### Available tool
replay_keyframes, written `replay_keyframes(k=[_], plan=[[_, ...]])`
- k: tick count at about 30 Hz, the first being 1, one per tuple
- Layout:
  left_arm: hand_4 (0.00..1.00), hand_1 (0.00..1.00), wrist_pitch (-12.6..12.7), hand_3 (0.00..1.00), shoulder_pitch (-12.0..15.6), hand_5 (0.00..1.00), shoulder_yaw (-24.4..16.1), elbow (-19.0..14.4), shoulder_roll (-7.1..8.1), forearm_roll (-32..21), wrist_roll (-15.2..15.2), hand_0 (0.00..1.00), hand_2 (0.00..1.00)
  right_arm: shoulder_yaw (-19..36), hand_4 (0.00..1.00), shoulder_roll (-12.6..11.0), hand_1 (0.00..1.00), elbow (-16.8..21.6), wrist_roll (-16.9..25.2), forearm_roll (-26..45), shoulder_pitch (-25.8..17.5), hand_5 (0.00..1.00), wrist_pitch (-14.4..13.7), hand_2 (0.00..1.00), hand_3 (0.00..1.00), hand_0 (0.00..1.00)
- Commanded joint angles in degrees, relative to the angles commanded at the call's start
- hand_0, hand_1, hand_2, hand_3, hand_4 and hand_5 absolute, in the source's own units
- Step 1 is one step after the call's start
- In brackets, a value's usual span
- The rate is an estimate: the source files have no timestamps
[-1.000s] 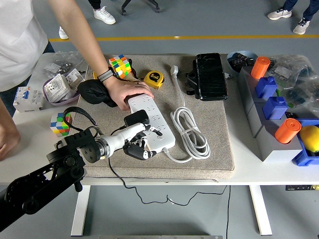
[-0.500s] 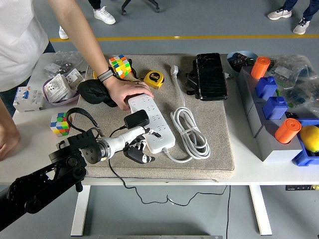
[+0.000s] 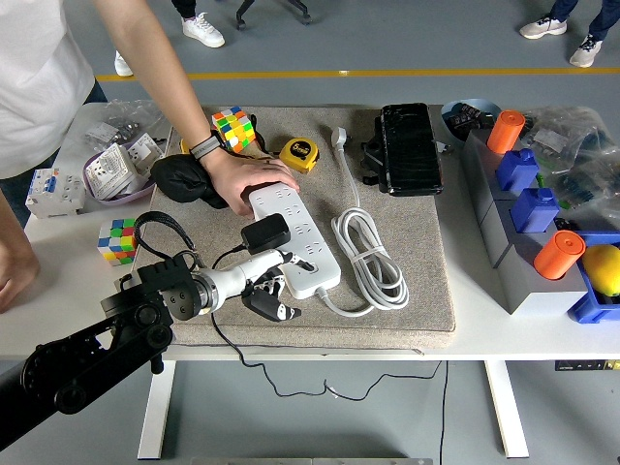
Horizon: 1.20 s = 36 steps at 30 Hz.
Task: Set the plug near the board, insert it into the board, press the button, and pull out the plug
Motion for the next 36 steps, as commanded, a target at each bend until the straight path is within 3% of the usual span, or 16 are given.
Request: replay_keyframes(k=[10, 16, 22, 23, 29, 30, 35, 36], plan=[[0.776, 0.076, -0.1, 0.865, -0.1, 0.002, 0.3, 0.1, -0.2, 0.1, 0.0, 0.047, 0.152, 0.2, 0.776, 0.2, 0.646, 0.0, 0.0, -0.1, -0.2, 0.492, 0.0, 0.575, 0.492, 0.595], [0.781, 0.078, 1.3, 0.861, 0.1, 0.002, -1.0, -1.3, -0.08, -0.8, -2.7, 0.048, 0.155, 0.5, 0.777, 0.1, 0.646, 0.0, 0.1, -0.2, -0.1, 0.492, 0.0, 0.576, 0.492, 0.595], [0.751, 0.086, 6.0, 0.857, 0.8, 0.002, -2.0, -1.5, 0.01, -2.5, -9.3, 0.052, 0.169, 0.6, 0.777, 0.3, 0.646, 0.0, 0.1, -0.1, -0.3, 0.492, 0.0, 0.576, 0.492, 0.595], [0.743, 0.114, 7.2, 0.767, 1.0, 0.071, -2.0, -1.3, 0.01, -3.0, -10.7, 0.136, 0.231, 0.7, 0.776, 0.4, 0.646, 0.0, 0.1, 0.0, -0.3, 0.492, 0.0, 0.575, 0.492, 0.595], [0.743, 0.114, 15.3, 0.767, 2.0, 0.071, -2.5, -0.1, -0.24, -7.4, -19.3, 0.136, 0.231, 0.8, 0.776, 0.4, 0.646, 0.0, 0.1, -0.2, -0.3, 0.492, 0.0, 0.575, 0.492, 0.595], [0.777, 0.199, 16.4, 0.675, 2.2, 0.145, -2.7, 0.1, -0.28, -7.8, -20.6, 0.176, 0.349, 0.8, 0.777, 0.4, 0.645, 0.0, 0.1, -0.2, -0.3, 0.492, 0.0, 0.576, 0.492, 0.595], [0.777, 0.199, 19.4, 0.675, 2.4, 0.145, -3.5, 1.6, -0.54, -7.0, -24.6, 0.176, 0.349, 0.8, 0.777, 0.4, 0.645, 0.0, 0.1, -0.1, -0.3, 0.492, 0.0, 0.576, 0.492, 0.595], [0.905, 0.498, 19.8, 0.618, 2.4, 0.239, -3.4, 1.8, -0.58, -6.4, -25.2, 0.367, 0.546, 0.8, 0.777, 0.4, 0.646, 0.0, 0.2, -0.1, -0.3, 0.491, 0.0, 0.575, 0.492, 0.594]])
